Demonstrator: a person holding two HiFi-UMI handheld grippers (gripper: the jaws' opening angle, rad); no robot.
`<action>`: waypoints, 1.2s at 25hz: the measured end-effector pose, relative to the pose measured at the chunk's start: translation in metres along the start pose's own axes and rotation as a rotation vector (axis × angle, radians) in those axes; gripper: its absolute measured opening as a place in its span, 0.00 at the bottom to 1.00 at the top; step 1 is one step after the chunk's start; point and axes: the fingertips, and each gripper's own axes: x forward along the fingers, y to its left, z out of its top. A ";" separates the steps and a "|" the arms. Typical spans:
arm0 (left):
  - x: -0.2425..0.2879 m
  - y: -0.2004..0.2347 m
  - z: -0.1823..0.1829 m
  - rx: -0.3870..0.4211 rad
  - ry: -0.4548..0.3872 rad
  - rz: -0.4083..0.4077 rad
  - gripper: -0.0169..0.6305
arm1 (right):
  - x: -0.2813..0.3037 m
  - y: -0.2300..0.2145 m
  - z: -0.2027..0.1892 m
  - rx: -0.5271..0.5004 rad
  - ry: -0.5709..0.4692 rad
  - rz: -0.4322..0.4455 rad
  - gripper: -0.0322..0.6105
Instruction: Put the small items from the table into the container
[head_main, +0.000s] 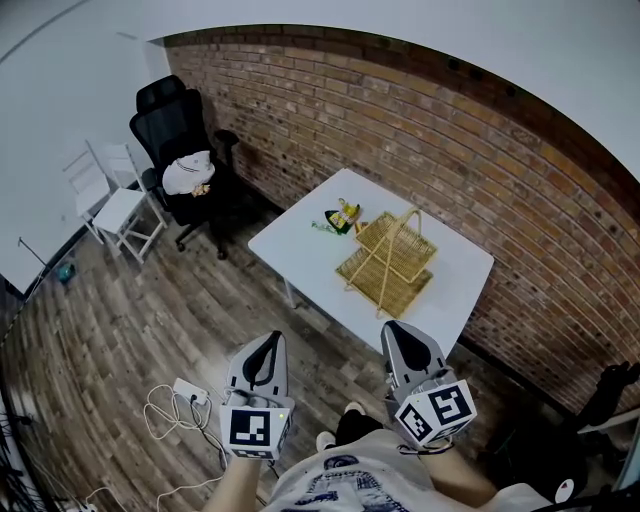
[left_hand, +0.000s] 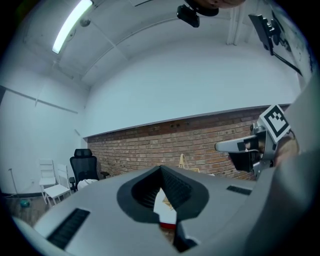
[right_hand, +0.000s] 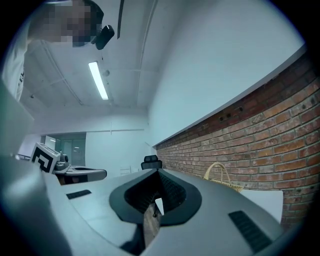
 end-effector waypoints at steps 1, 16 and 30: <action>0.004 0.004 0.000 -0.002 0.002 0.001 0.10 | 0.004 -0.003 0.002 0.001 -0.006 -0.007 0.08; 0.184 0.030 -0.002 0.057 0.022 -0.169 0.10 | 0.101 -0.141 0.005 0.020 -0.109 -0.268 0.08; 0.385 -0.004 0.019 0.101 0.032 -0.415 0.10 | 0.147 -0.281 0.021 0.036 -0.123 -0.516 0.08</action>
